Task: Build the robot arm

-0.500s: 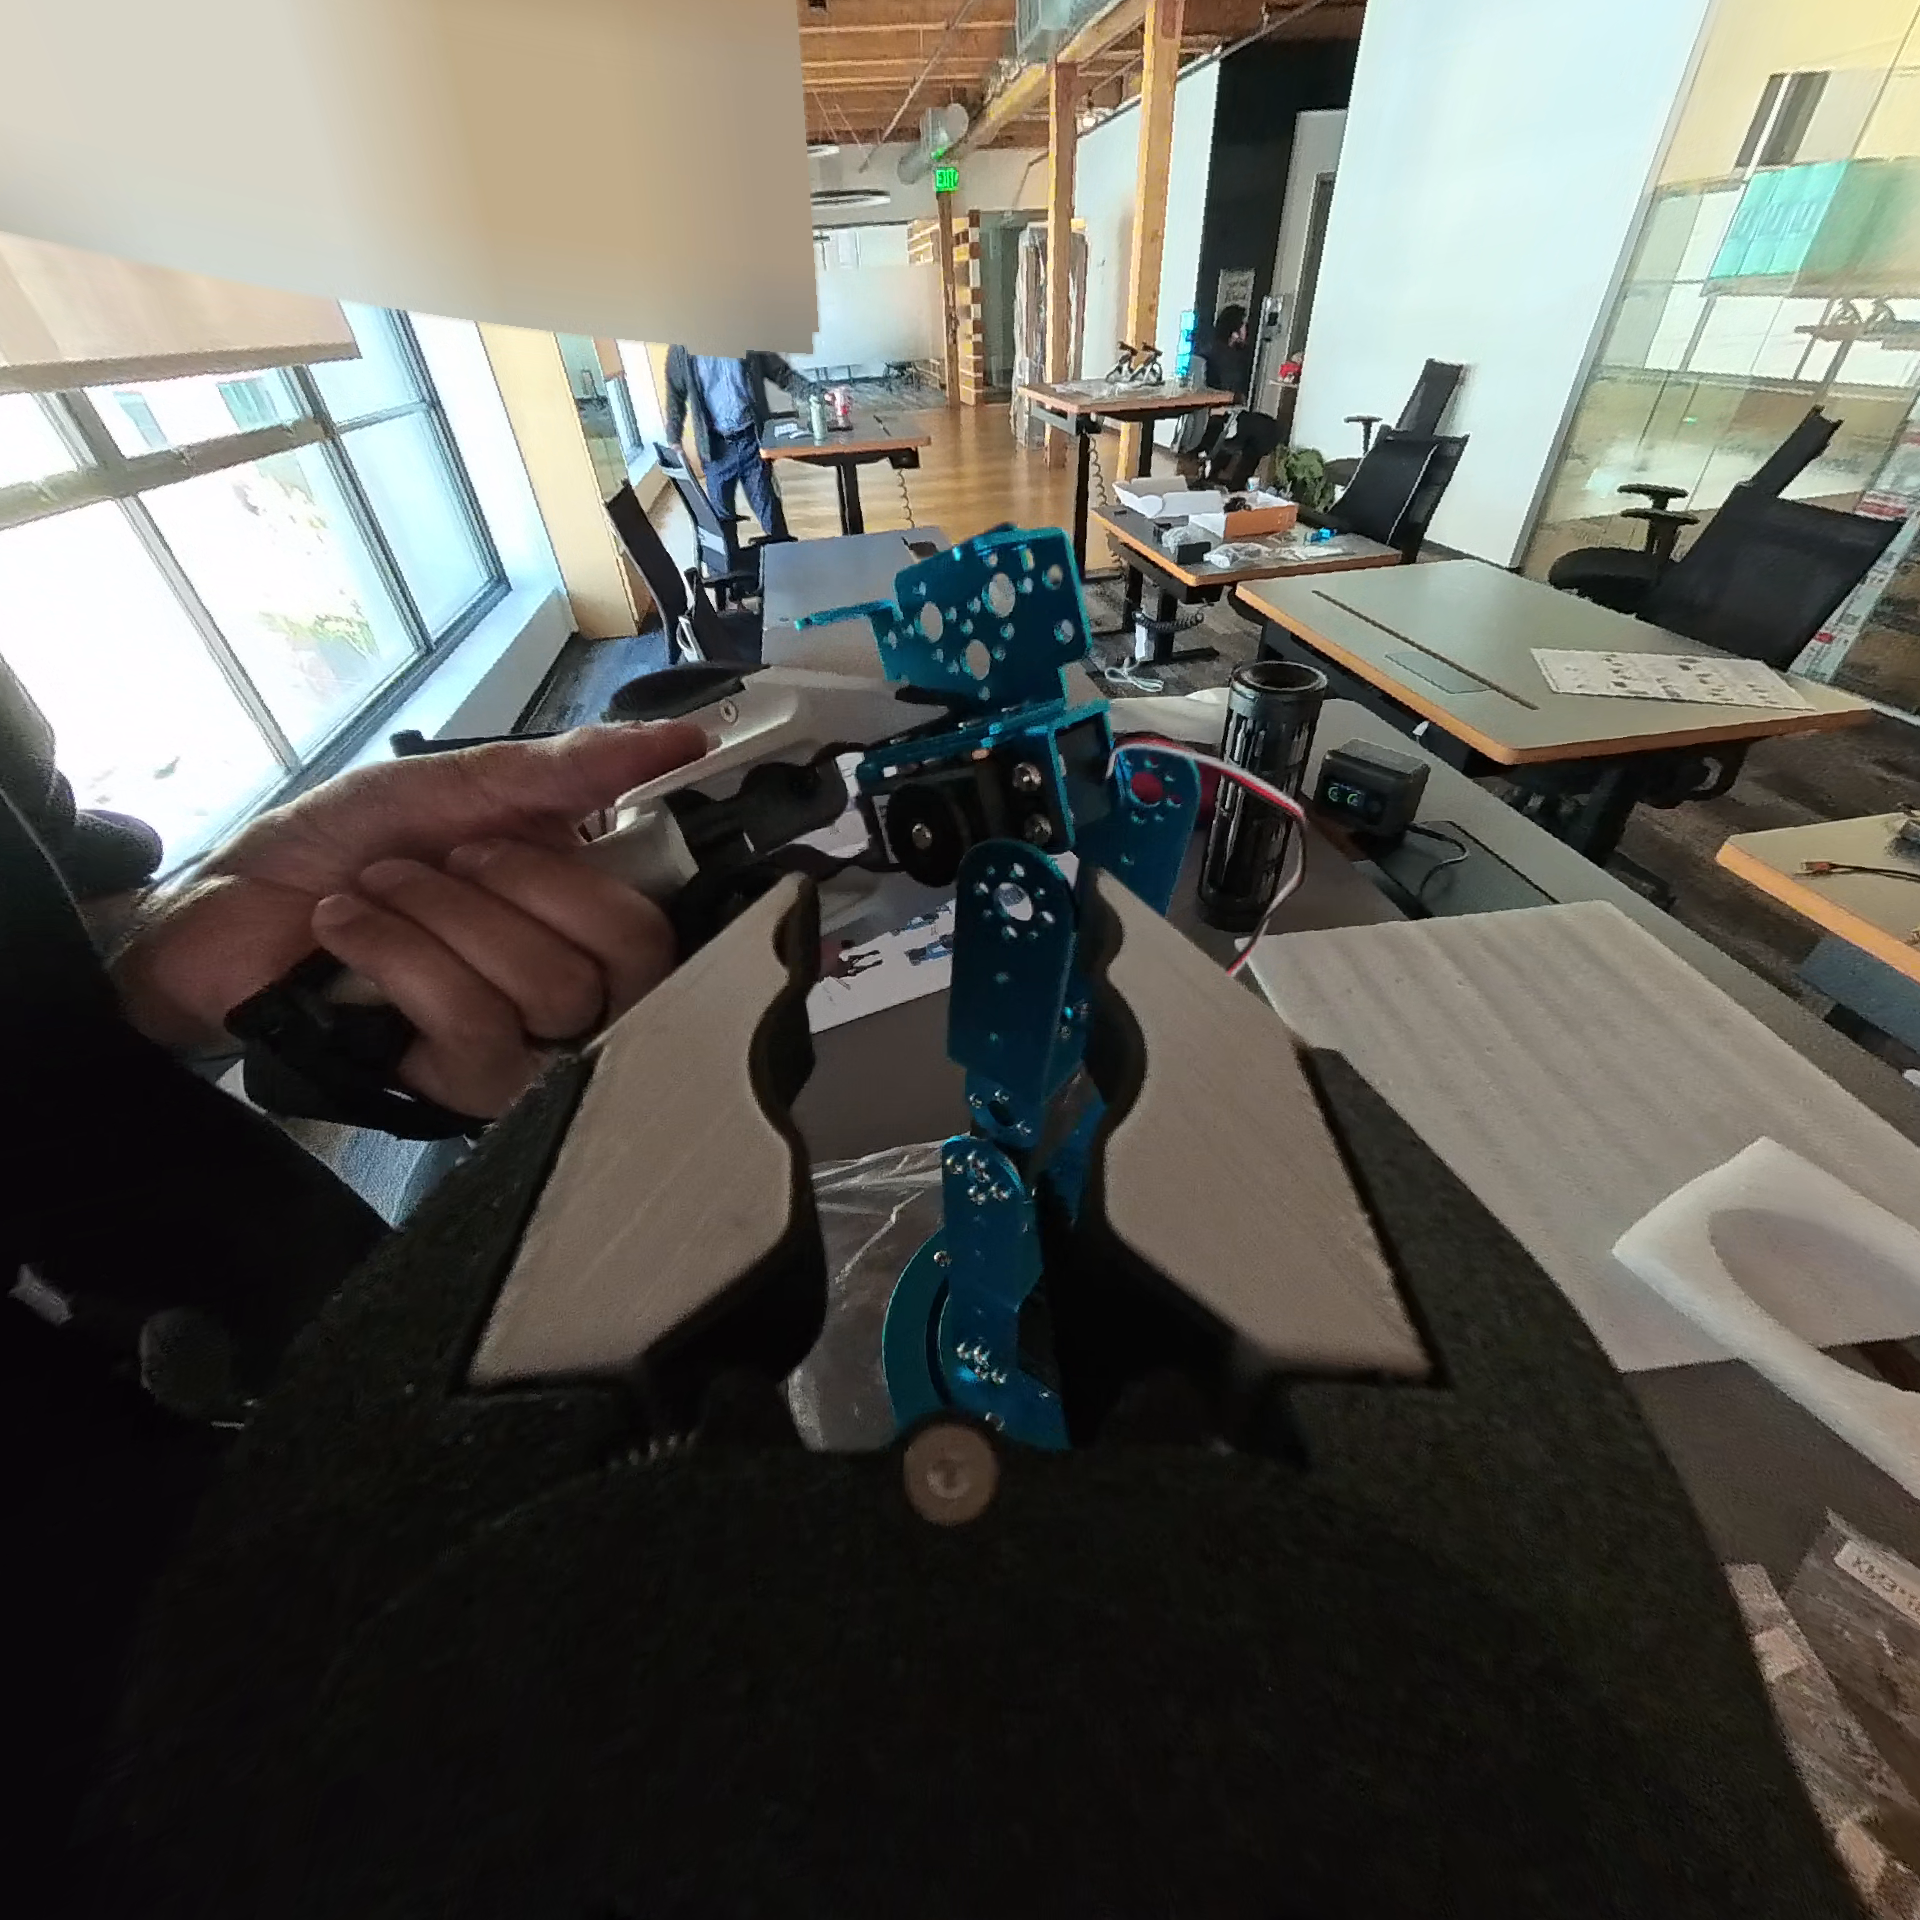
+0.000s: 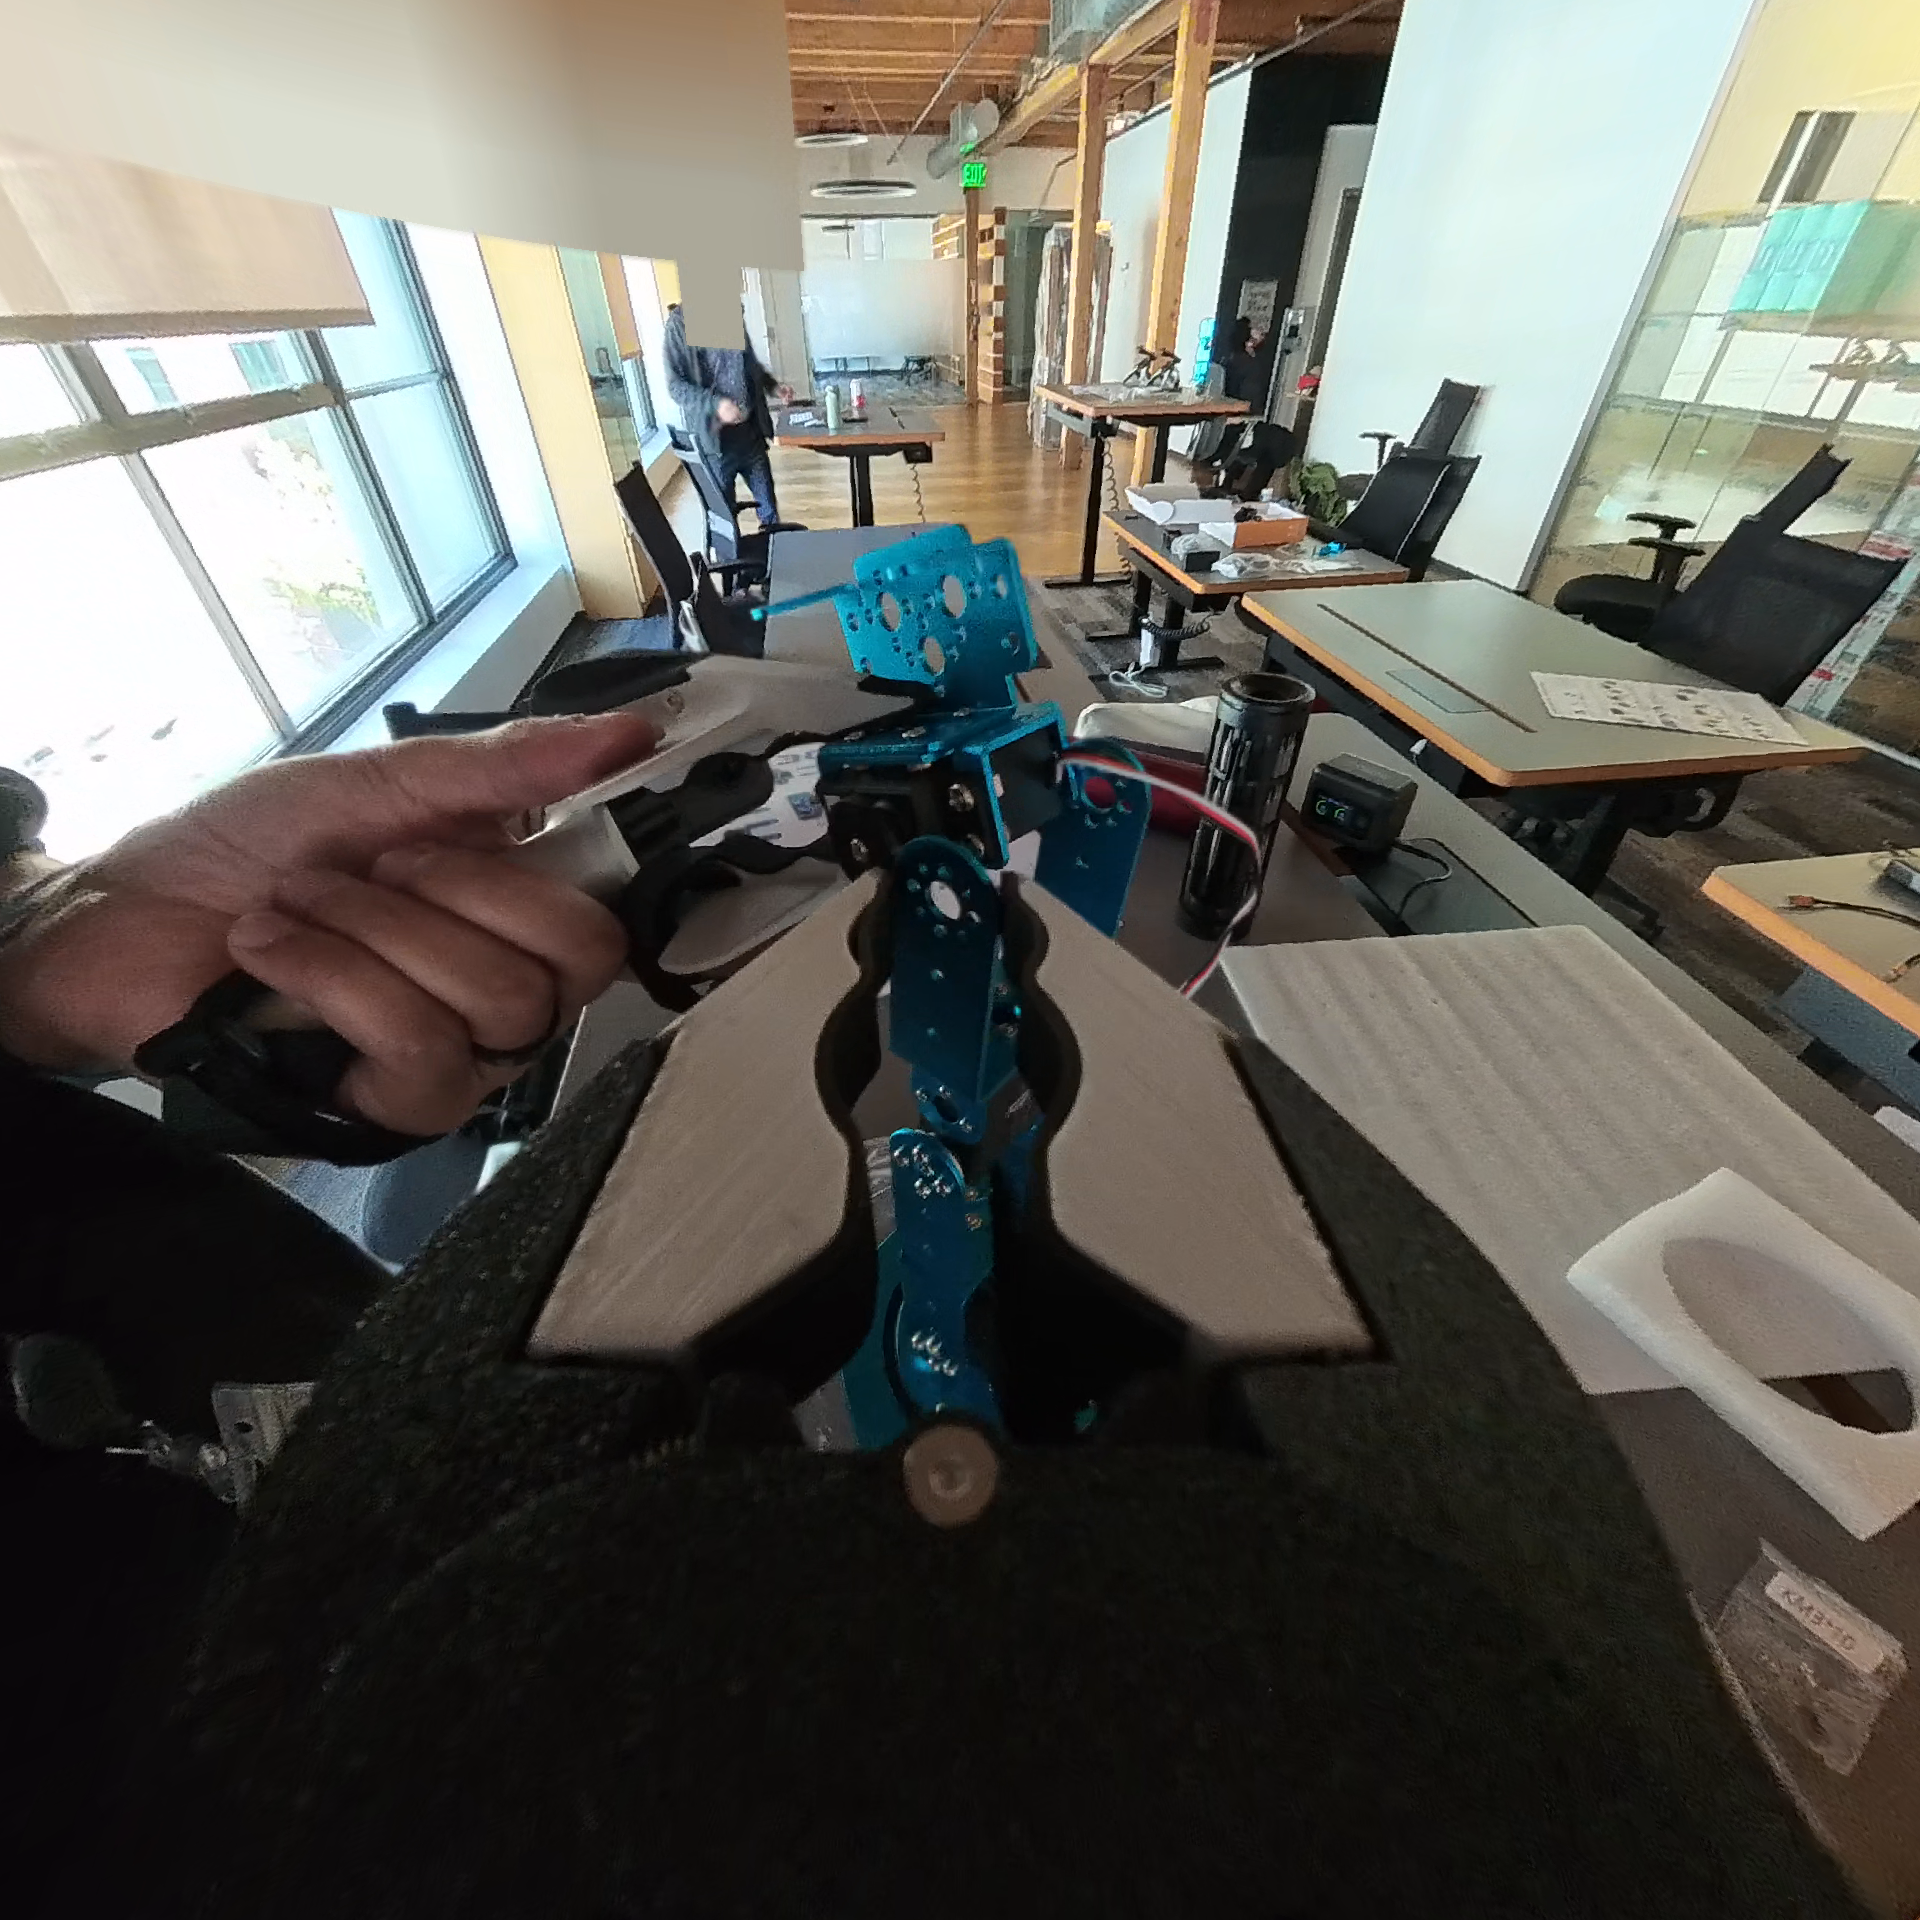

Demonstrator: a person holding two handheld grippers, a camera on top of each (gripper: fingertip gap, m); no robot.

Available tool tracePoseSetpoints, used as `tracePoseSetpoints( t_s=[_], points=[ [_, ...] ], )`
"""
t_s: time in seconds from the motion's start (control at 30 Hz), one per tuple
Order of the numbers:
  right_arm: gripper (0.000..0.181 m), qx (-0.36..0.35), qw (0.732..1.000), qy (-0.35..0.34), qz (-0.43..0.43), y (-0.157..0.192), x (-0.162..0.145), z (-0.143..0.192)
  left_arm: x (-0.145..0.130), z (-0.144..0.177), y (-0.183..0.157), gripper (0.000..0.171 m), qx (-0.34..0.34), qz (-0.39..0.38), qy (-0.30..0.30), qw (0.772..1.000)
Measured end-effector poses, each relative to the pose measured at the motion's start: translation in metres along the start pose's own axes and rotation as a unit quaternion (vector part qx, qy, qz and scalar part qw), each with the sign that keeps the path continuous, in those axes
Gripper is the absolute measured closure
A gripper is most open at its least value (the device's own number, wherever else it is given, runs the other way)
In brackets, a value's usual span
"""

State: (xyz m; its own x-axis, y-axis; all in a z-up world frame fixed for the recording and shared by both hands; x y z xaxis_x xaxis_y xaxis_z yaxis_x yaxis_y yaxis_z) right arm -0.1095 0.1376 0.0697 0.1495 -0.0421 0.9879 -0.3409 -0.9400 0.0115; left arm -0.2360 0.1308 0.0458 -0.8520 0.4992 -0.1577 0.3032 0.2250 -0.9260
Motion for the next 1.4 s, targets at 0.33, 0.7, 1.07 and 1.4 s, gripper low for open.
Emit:
tracePoseSetpoints(
  t_s=[0.33, 0.7, 1.07, 1.4],
  points=[
    [0.122, -0.149, 0.985, 0.020, 0.089, 0.017, -0.010, -0.006, 0.001, -0.001, 0.003, 0.143, 0.007, 0.003, -0.014, 1.000],
    [0.139, -0.213, 0.971, -0.010, 0.108, 0.021, -0.009, -0.012, 0.002, -0.004, 0.001, 0.143, -0.005, -0.003, -0.010, 1.000],
    [0.152, -0.145, 0.983, 0.008, 0.109, 0.017, -0.007, -0.006, 0.006, -0.005, -0.004, 0.144, 0.000, -0.017, 0.020, 1.000],
    [0.149, 0.097, 0.988, 0.103, 0.058, -0.001, 0.005, -0.004, 0.008, -0.004, 0.000, 0.143, 0.017, -0.041, -0.004, 0.999]
  ],
)
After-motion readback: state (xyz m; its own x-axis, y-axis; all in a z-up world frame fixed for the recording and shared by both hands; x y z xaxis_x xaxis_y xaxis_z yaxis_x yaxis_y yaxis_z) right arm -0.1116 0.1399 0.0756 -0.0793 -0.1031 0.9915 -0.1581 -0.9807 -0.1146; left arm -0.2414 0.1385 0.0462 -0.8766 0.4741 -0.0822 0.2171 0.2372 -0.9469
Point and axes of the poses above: each gripper's, where its closed fingertips meet, z back along the fingers, x out of its top, y = z × x across the jaws, the point moved 6 cm from there along z, back along the fingers, and after that the axes turned 15 degrees about -y, right-handed, at the moved point
